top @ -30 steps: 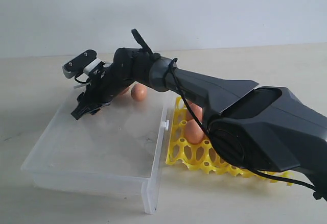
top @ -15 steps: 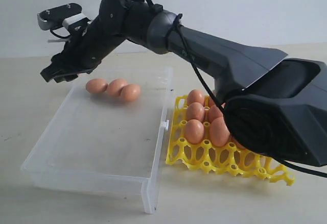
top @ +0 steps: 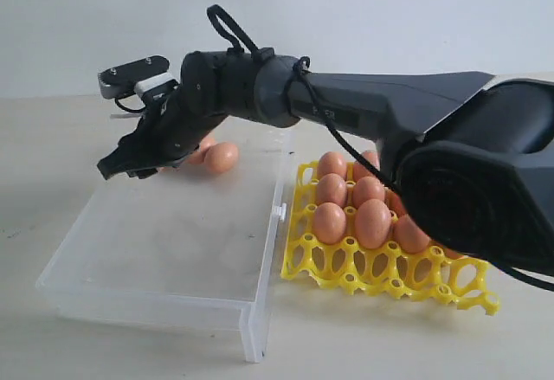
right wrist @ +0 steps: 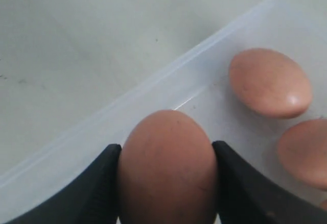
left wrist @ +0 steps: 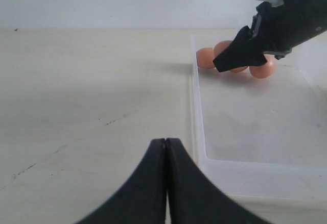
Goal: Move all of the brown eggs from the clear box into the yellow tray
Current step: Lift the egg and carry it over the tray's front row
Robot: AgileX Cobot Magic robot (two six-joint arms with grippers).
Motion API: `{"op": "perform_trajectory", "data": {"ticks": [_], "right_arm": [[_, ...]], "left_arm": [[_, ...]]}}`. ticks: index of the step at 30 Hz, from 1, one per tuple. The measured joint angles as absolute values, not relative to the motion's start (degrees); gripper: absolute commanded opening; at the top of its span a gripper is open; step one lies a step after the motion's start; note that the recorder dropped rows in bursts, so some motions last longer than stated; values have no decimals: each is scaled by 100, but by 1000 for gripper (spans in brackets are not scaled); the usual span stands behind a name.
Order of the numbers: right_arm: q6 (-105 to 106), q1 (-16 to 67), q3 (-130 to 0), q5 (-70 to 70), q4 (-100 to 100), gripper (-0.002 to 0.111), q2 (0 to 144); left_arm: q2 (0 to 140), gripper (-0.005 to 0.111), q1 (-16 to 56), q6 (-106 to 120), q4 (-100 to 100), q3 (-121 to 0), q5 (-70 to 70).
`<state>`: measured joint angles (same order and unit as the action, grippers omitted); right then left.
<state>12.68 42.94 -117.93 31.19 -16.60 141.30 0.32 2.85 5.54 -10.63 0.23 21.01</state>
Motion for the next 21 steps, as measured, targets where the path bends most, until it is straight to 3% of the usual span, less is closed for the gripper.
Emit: {"op": "perform_trajectory", "data": {"ticks": [14,21], "right_arm": [[768,4424,-6605,-1194,-2168,0,11229],[749,4424,-3993,-2548,-2951,0,9448]], "left_arm": [[32,0,285,554,-1063,23,2101],[32,0,285,554,-1063,23,2101]]}}
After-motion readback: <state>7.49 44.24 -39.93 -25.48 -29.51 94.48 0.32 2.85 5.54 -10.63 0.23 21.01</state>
